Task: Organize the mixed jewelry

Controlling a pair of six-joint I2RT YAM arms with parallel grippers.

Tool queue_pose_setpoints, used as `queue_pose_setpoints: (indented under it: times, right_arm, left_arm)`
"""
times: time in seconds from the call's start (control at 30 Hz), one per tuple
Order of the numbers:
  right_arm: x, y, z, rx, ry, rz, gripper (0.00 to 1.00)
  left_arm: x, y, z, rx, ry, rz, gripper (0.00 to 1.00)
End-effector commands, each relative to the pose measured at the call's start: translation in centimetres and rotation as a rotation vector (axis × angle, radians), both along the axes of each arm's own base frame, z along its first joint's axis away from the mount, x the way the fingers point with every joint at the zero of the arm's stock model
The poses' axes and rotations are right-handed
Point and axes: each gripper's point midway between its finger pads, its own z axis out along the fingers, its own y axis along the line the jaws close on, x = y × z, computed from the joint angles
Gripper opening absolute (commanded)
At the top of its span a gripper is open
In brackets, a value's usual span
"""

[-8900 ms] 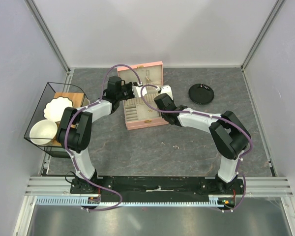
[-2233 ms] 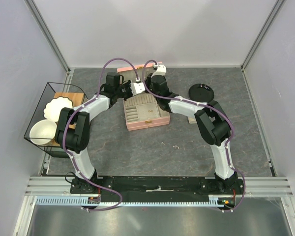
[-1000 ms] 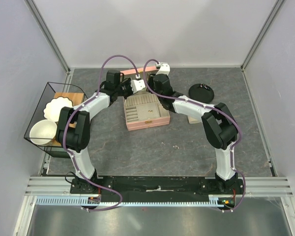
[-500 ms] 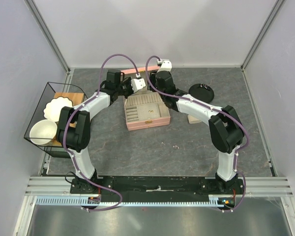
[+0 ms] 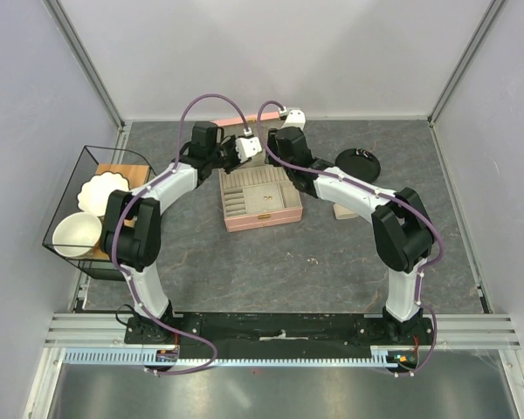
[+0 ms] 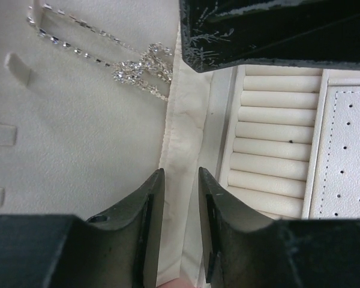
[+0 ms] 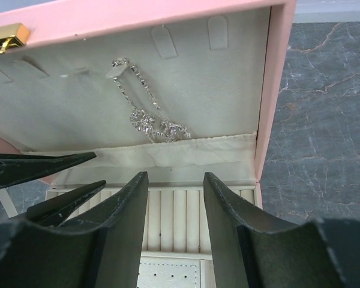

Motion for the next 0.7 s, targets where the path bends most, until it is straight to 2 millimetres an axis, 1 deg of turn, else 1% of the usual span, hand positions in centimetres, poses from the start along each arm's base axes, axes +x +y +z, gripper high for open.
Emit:
queue_pose_setpoints:
  times: [0.0,0.03,0.1,0.13,0.17,0.2,0.23,0.27,0.3,0.33,0.37,0.4,0.43,0.47,0.5,0.53,0.57,0.6,0.67]
  right_arm:
    - [-0.5,-0.5,4.5,0.043,-0.070,-0.013,0.50]
    - [-0.8,-0.6,4.2,0.037,-0.062,-0.010,0.50]
    - [-1.1,-0.9,4.5,0.040,-0.062,-0.013,0.50]
    - [-1.4,-1.1,4.2,0.031,-0.050,-0.013,0.50]
    - [-1.7,-1.1,4.4,0.030,-0.050,-0.011,0.50]
    - [-1.9,-1.3,4.5,0.029,-0.048,-0.014,0.50]
    - [-2.4,-1.6,4.1,0.012,-0.034,-0.019,0.50]
    - [-2.8,-1.6,4.6,0.009,-0.036,-0.015,0.50]
    - [-3.2,-1.9,4.4,-0.009,-0.020,-0.018,0.50]
    - [-3.8,-2.4,3.9,-0.044,0.010,-0.028,0.50]
    - [-4.3,-2.7,4.3,-0.055,0.015,-0.031,0.50]
    - [-4.8,-3.0,4.4,-0.073,0.025,-0.038,0.50]
    - [-5.7,-3.7,4.2,-0.104,0.053,-0.037,0.50]
    - [-6.3,-4.0,4.1,-0.122,0.067,-0.035,0.50]
    - [-7.2,-4.4,3.3,-0.147,0.100,-0.027,0.50]
    - [-7.7,-4.7,3.5,-0.151,0.105,-0.017,0.50]
    - [-8.3,-4.5,3.1,-0.157,0.125,0.008,0.50]
    - [-9.1,-4.5,2.2,-0.179,0.152,0.023,0.50]
    - [-9.8,-4.6,1.7,-0.207,0.167,0.036,0.49]
  left_arm:
    - [-0.3,-0.6,5.5,-0.081,-0.083,-0.008,0.37]
    - [-0.5,-0.5,5.7,-0.085,-0.084,-0.006,0.37]
    - [-0.7,-0.5,6.2,-0.101,-0.082,0.006,0.38]
    - [-1.0,-0.4,6.7,-0.111,-0.086,0.010,0.39]
    - [-1.2,-0.4,7.2,-0.121,-0.092,0.012,0.41]
    - [-1.4,-0.3,7.4,-0.136,-0.082,0.023,0.43]
    - [-1.8,-0.2,8.3,-0.149,-0.089,0.032,0.49]
    - [-2.1,-0.1,8.5,-0.160,-0.081,0.041,0.50]
    - [-2.4,0.0,8.8,-0.182,-0.060,0.057,0.55]
    - [-2.9,0.3,9.3,-0.194,-0.057,0.075,0.58]
    - [-3.4,0.5,9.3,-0.202,-0.038,0.085,0.60]
    - [-4.1,0.6,8.9,-0.214,-0.003,0.098,0.63]
    - [-4.8,0.8,9.8,-0.228,-0.006,0.102,0.64]
    - [-5.7,1.0,9.3,-0.236,0.040,0.116,0.66]
    - [-6.4,1.1,8.6,-0.236,0.073,0.124,0.70]
    - [-6.9,1.3,8.6,-0.243,0.089,0.130,0.71]
    - [-7.9,1.4,8.7,-0.260,0.124,0.146,0.72]
    - [-8.5,1.5,8.1,-0.263,0.157,0.153,0.72]
    - [-9.7,1.6,8.1,-0.287,0.208,0.161,0.73]
